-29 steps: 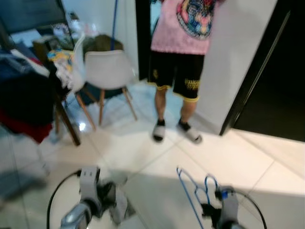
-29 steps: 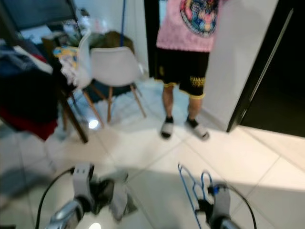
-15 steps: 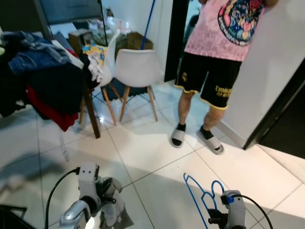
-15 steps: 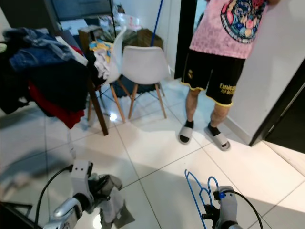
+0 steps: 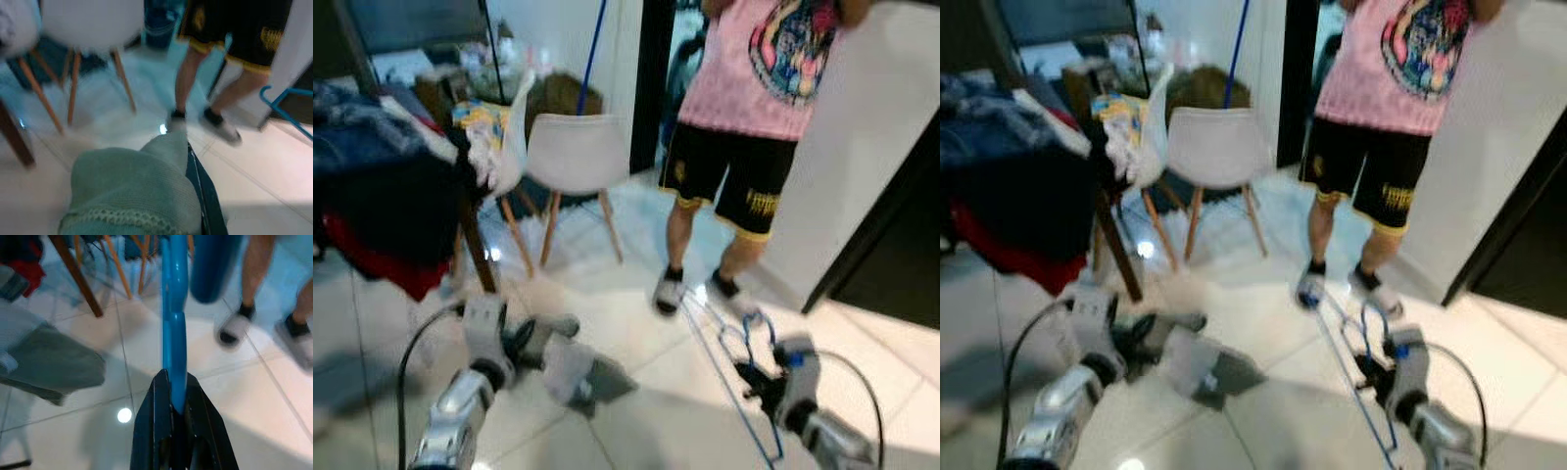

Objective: Hang hanger

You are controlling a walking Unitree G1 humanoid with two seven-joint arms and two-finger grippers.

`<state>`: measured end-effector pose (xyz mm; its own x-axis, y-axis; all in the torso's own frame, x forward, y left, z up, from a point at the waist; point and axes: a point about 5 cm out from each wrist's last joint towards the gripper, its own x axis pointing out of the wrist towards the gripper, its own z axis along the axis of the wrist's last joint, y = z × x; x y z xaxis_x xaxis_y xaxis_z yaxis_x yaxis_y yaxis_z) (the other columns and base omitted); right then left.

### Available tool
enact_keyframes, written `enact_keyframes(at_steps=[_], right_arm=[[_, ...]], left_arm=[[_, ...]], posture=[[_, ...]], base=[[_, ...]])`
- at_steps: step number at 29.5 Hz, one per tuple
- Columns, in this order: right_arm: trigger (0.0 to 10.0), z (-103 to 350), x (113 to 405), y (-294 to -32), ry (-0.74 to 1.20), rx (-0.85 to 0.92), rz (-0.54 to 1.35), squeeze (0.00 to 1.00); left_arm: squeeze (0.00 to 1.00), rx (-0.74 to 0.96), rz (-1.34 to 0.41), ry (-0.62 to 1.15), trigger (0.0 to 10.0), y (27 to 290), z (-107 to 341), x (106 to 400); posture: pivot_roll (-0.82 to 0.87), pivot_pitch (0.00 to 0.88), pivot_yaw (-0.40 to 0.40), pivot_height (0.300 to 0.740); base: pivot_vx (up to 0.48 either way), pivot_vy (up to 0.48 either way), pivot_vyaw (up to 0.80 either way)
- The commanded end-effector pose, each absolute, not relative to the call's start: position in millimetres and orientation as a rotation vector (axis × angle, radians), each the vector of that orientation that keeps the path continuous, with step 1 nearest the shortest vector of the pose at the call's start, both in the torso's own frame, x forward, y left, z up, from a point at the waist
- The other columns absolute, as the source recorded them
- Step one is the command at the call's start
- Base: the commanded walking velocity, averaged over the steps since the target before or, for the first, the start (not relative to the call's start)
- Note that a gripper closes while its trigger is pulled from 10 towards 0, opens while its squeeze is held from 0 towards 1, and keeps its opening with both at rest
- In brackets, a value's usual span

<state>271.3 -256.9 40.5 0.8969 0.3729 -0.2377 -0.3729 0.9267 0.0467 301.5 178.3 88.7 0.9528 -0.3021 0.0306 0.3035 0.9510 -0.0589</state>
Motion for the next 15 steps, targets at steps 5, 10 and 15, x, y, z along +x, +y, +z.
enact_keyframes(at_steps=[5, 10, 15], right_arm=[[10.0, 96.2, 287.2, -230.9, 0.083, -0.041, 0.503, 0.0], [10.0, 127.4, 289.4, -216.3, -0.008, -0.064, 0.555, 0.0], [10.0, 150.0, 291.7, -208.2, -0.076, -0.081, 0.573, 0.0]], left_arm=[[0.0, -0.048, -0.295, -0.098, 10.0, 178.6, 115.9, 306.9], [0.0, -0.019, -0.298, -0.159, 10.0, 175.9, 137.3, 309.2], [0.0, -0.009, -0.298, -0.206, 10.0, 172.1, 155.0, 310.9]], posture=[[0.03, 0.108, -0.023, 0.74], [0.04, 0.11, -0.024, 0.74], [0.03, 0.108, -0.023, 0.74]], base=[[0.449, 0.0, 0.0], [0.428, 0.0, 0.0], [0.426, 0.0, 0.0]])
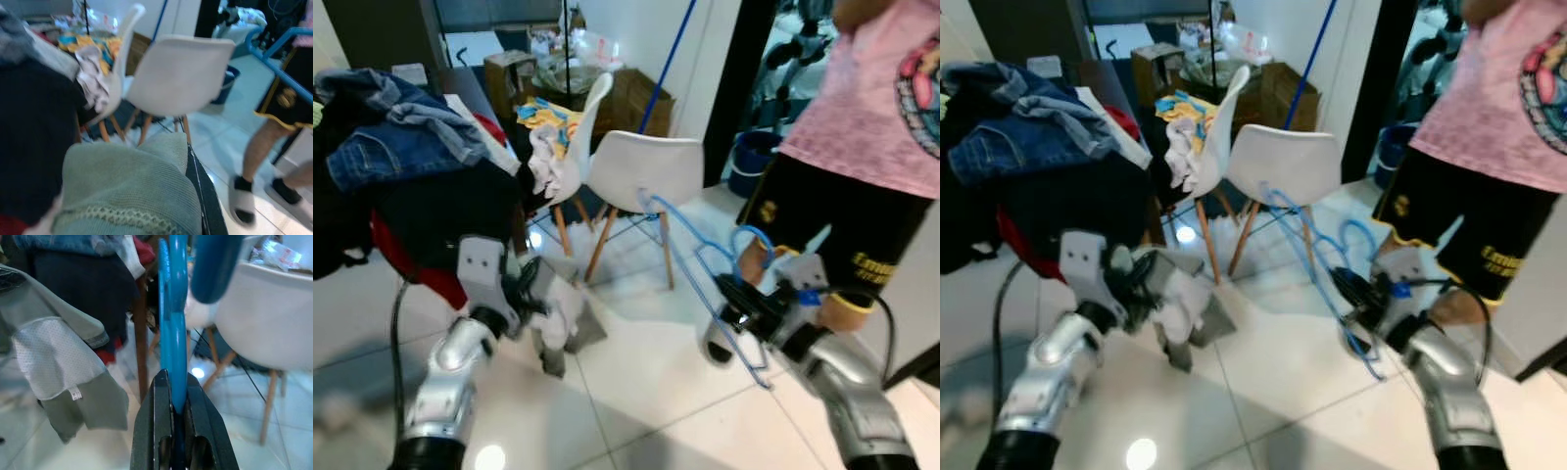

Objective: Hang hanger

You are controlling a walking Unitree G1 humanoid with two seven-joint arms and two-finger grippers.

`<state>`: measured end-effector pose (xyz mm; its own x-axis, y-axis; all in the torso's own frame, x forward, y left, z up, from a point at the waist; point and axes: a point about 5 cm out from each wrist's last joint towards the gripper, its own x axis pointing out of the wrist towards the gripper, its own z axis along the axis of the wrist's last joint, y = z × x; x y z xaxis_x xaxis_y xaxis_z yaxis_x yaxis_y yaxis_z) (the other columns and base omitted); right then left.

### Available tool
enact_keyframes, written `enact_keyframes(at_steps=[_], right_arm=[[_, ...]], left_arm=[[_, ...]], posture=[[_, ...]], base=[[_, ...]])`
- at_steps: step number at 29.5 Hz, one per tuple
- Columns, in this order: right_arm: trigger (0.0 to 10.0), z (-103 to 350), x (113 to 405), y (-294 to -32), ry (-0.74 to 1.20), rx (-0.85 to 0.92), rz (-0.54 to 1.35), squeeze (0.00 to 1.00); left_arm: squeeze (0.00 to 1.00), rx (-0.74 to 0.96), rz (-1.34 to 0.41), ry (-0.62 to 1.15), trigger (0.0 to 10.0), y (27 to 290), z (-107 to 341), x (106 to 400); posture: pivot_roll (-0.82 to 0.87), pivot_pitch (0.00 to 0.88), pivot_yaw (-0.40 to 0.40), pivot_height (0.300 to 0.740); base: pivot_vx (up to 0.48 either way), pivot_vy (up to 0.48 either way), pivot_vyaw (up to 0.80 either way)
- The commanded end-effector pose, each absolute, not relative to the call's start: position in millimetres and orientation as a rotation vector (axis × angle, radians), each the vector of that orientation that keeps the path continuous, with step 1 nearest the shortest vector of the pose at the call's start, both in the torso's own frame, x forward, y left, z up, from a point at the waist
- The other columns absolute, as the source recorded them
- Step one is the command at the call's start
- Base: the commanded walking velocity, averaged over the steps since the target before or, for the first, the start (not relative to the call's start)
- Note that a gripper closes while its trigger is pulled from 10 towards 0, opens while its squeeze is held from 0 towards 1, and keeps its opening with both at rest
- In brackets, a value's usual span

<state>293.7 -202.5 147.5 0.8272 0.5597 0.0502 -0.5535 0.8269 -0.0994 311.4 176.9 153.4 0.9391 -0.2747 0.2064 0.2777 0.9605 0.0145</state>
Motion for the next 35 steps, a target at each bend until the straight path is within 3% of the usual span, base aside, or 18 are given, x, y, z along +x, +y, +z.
enact_keyframes(at_steps=[1, 11, 15, 25, 35], right_arm=[[10.0, 150.0, 291.7, -208.2, -0.076, -0.081, 0.573, 0.0], [10.0, 192.6, 282.8, -192.2, -0.14, -0.108, 0.665, 0.0], [10.0, 197.4, 281.6, -190.5, -0.15, -0.118, 0.681, 0.0], [10.0, 208.0, 284.7, -184.4, -0.18, -0.105, 0.711, 0.0], [10.0, 213.8, 286.2, -186.0, -0.172, -0.094, 0.69, 0.0]], left_arm=[[0.0, -0.009, -0.298, -0.206, 10.0, 172.1, 155.0, 310.9], [0.0, 0.007, -0.303, -0.314, 10.0, 160.5, 196.7, 316.1], [0.0, 0.011, -0.304, -0.331, 10.0, 159.0, 203.4, 316.3], [0.0, 0.027, -0.307, -0.425, 10.0, 155.7, 236.4, 317.7], [0.0, 0.041, -0.315, -0.528, 10.0, 150.7, 274.9, 314.9]], posture=[[0.03, 0.108, -0.023, 0.74], [0.03, 0.095, -0.025, 0.74], [0.03, 0.094, -0.026, 0.74], [0.04, 0.086, -0.027, 0.74], [0.04, 0.088, -0.025, 0.74]], base=[[0.428, 0.0, 0.0], [0.422, 0.0, 0.0], [0.42, 0.0, 0.0], [0.415, 0.0, 0.68], [0.411, 0.0, 0.0]])
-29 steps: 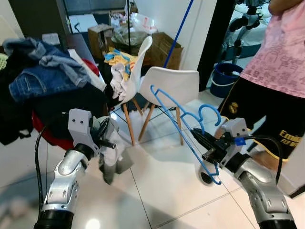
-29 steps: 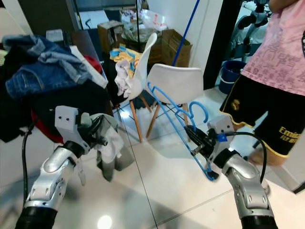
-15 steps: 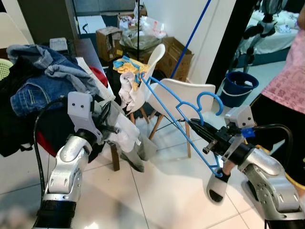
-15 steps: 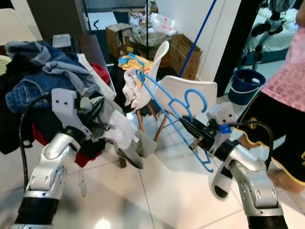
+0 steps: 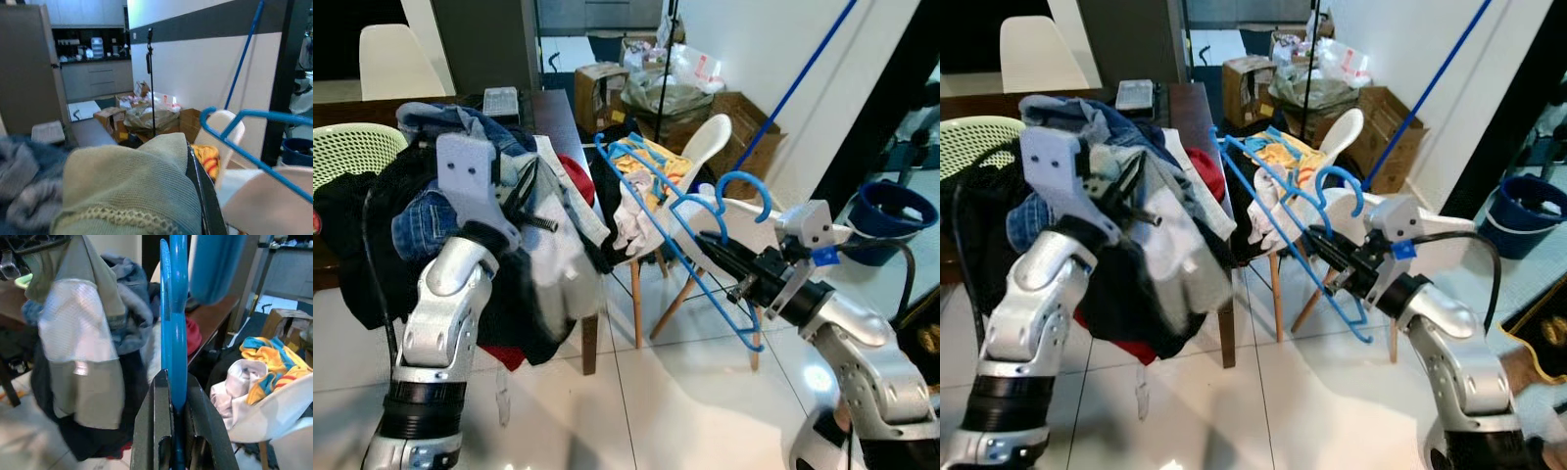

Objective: Hang hanger

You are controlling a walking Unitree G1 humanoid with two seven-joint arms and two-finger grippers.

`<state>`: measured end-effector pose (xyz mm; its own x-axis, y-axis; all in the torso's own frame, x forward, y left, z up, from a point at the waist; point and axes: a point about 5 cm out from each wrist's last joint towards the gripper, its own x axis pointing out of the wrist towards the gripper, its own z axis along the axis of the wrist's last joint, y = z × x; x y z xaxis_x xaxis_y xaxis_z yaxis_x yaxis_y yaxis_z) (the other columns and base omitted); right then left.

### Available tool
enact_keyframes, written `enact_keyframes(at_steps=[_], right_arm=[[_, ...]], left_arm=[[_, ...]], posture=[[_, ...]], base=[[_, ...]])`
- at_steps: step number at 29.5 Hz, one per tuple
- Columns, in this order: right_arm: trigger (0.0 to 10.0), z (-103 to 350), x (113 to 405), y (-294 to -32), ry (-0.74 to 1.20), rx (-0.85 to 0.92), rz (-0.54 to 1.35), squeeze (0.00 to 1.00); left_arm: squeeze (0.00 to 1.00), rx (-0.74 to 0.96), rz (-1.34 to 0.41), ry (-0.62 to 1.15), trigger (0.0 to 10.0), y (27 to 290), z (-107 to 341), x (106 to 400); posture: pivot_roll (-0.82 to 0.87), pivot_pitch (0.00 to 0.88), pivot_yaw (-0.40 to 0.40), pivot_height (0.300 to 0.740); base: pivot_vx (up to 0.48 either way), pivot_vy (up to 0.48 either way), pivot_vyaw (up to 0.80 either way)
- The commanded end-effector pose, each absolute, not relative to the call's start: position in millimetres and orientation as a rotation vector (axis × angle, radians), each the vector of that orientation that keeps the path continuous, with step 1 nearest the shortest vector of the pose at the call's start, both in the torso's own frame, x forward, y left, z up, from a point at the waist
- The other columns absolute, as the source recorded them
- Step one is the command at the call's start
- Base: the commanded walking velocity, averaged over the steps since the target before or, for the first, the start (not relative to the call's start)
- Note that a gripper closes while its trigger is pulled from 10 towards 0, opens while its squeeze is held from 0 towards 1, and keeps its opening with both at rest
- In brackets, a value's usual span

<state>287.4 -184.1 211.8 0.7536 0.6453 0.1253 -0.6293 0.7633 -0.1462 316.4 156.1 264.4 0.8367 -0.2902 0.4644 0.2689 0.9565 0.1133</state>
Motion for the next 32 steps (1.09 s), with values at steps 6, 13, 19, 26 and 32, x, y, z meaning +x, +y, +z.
enact_keyframes(at_steps=[6, 13, 19, 26, 32], right_arm=[[10.0, 214.7, 286.4, -186.1, -0.173, -0.092, 0.688, 0.0], [10.0, 206.4, 294.6, -193.6, -0.118, -0.135, 0.587, 0.0], [10.0, 194.0, 303.1, -213.0, -0.03, -0.166, 0.41, 0.0], [10.0, 189.7, 303.0, -215.7, -0.012, -0.159, 0.397, 0.0], [10.0, 175.2, 302.7, -221.3, 0.046, -0.161, 0.371, 0.0]], left_arm=[[0.0, 0.037, -0.309, -0.575, 10.0, 150.1, 291.9, 312.5], [0.0, 0.016, -0.414, -0.481, 10.0, 137.1, 281.5, 314.0], [0.0, -0.054, -0.73, -0.234, 10.0, 96.6, 229.2, 293.9], [0.0, -0.062, -0.743, -0.167, 10.0, 98.5, 212.6, 291.0], [0.0, -0.05, -0.732, -0.117, 10.0, 106.4, 200.7, 289.0]], posture=[[0.04, 0.092, -0.024, 0.74], [0.04, 0.097, -0.023, 0.74], [0.04, 0.097, -0.022, 0.74], [0.05, 0.104, -0.026, 0.74], [0.05, 0.108, -0.028, 0.74]], base=[[0.408, 0.0, 0.0], [0.338, 0.0, 0.0], [0.0, 0.0, 0.0], [-0.206, 0.0, 0.0], [-0.478, 0.0, 0.0]])
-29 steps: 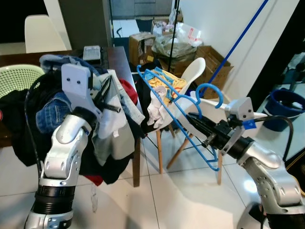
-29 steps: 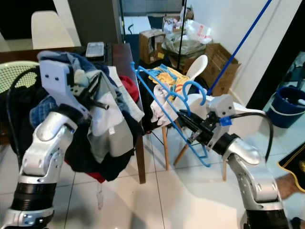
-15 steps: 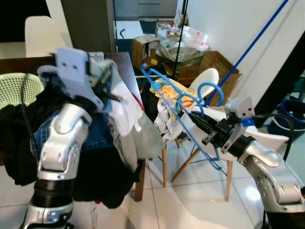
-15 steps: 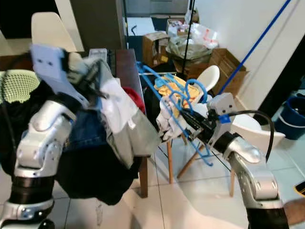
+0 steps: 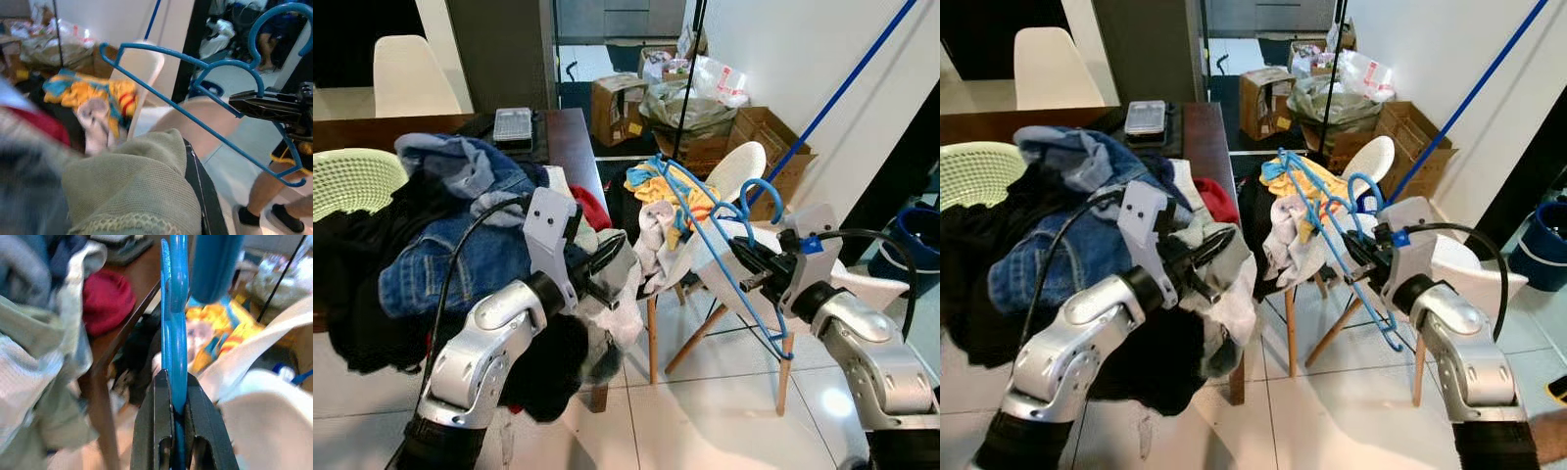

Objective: Hang hanger

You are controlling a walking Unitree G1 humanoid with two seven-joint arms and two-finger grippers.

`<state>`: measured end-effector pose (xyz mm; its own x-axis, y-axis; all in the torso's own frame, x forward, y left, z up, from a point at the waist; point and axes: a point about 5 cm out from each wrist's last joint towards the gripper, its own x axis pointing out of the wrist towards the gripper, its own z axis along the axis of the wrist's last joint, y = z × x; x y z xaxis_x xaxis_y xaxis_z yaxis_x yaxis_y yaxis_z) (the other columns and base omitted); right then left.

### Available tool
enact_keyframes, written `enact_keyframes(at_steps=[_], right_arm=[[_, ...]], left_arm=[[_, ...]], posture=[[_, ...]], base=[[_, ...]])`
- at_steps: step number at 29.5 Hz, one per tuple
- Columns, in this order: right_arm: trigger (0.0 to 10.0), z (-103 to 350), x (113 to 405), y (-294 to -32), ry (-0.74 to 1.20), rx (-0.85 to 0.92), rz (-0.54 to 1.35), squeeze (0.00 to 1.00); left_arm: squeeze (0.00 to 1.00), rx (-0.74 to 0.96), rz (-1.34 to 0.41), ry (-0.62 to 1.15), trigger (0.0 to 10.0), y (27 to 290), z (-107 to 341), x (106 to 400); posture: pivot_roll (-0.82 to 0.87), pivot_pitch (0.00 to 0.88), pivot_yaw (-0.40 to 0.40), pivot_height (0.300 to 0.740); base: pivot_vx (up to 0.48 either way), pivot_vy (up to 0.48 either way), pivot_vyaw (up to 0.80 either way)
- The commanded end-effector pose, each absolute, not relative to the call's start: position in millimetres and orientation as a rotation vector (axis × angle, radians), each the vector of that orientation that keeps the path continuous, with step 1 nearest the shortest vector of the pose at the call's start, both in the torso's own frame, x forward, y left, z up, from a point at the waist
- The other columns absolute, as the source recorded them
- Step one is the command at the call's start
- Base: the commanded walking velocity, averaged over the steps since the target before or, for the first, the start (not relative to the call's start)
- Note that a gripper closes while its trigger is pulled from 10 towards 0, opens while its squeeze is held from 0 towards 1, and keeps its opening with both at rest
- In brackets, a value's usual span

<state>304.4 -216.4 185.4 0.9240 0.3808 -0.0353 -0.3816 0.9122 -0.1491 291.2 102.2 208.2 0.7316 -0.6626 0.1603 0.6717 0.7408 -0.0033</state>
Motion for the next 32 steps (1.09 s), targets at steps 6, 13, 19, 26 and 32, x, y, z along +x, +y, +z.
enact_keyframes(at_steps=[6, 13, 19, 26, 32], right_arm=[[10.0, 156.3, 300.8, -229.2, 0.125, -0.174, 0.338, 0.0], [10.0, 92.0, 280.3, -248.3, 0.355, -0.164, 0.235, 0.0], [10.0, 42.7, 255.2, -261.1, 0.518, -0.16, 0.167, 0.0], [10.0, 7.0, 230.3, -267.2, 0.63, -0.136, 0.134, 0.0], [10.0, -11.8, 213.6, -267.3, 0.659, -0.071, 0.104, 0.0]], left_arm=[[0.0, -0.026, -0.703, -0.081, 10.0, 112.6, 190.0, 290.0], [0.0, -0.01, -0.584, 0.079, 10.0, 140.0, 138.5, 293.3], [0.0, 0.032, -0.405, 0.255, 10.0, 176.4, 83.2, 291.3], [0.0, 0.078, -0.188, 0.443, 10.0, 215.5, 32.6, 276.8], [0.0, 0.057, -0.107, 0.496, 10.0, 225.6, 12.4, 265.8]], posture=[[0.05, 0.108, -0.028, 0.74], [0.04, 0.109, -0.025, 0.74], [0.04, 0.1, -0.021, 0.74], [0.04, 0.094, -0.021, 0.74], [0.04, 0.096, -0.023, 0.74]], base=[[-0.48, 0.0, 0.0], [-0.445, 0.0, 0.0], [0.0, 0.0, 0.0], [0.0, 0.0, 0.0], [0.0, 0.0, 0.0]])
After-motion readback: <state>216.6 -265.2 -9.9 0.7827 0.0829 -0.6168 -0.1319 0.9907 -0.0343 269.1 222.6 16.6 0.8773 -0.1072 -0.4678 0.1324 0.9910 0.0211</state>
